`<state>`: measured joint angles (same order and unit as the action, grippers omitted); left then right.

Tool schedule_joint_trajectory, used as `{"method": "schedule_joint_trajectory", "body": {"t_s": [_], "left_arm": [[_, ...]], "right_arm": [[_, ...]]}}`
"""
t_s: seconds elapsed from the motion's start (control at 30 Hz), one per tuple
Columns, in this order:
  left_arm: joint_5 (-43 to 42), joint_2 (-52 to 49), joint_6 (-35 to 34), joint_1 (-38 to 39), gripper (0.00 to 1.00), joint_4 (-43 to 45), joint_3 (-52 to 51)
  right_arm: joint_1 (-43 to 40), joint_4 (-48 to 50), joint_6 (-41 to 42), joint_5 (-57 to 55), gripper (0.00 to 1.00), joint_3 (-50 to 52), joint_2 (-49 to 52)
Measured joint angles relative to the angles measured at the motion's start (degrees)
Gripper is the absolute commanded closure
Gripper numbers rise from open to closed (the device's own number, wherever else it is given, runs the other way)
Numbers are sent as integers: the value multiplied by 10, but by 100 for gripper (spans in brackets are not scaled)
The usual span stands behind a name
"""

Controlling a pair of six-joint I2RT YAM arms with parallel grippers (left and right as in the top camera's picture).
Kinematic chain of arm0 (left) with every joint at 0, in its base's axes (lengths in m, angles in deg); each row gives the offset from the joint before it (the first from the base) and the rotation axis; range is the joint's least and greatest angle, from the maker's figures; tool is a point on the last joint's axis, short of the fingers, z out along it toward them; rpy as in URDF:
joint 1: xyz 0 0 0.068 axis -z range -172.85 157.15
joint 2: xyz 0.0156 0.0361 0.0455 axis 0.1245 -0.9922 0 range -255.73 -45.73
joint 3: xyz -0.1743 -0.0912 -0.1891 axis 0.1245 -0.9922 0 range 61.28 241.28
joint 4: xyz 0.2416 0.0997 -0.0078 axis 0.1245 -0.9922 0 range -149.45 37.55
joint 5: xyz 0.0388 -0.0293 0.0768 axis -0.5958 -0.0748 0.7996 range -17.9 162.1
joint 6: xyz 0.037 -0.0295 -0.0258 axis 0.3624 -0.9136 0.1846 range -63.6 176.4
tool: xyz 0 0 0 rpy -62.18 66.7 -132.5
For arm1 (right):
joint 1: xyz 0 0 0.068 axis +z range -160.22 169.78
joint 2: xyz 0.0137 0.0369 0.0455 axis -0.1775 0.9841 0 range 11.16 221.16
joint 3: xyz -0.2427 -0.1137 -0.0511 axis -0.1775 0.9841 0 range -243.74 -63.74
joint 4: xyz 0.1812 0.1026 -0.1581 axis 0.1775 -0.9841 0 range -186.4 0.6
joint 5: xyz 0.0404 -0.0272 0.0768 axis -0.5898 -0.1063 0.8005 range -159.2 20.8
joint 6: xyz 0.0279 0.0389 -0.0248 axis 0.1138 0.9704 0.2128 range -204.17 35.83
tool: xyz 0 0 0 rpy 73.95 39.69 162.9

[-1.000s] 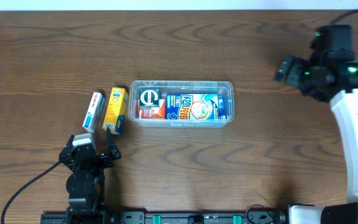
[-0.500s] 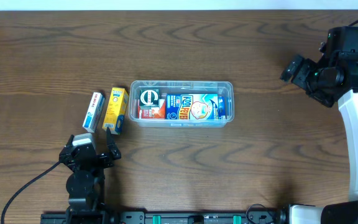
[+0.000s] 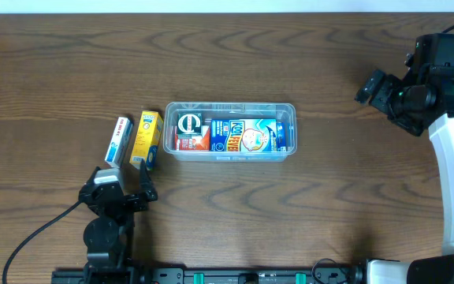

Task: Pack container
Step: 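Release the green box and raise the right arm aside, then reach the left gripper to the yellow WOODS' box and grasp it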

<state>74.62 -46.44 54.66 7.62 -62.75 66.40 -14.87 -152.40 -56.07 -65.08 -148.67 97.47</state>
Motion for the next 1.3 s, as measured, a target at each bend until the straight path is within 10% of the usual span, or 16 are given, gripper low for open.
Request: {"method": "schedule_joint_trajectory", "body": {"t_s": [0.27,0.73,1.3], "left_arm": [[-23,-72,-11,0,2,-122,94],[21,-545,35,-32,2,-267,539],[15,-679,82,-103,2,-293,587]], "right_arm": [[0,0,0,0,1,0,0],[0,-1,0,2,1,0,0],[0,0,0,2,1,0,0]]}}
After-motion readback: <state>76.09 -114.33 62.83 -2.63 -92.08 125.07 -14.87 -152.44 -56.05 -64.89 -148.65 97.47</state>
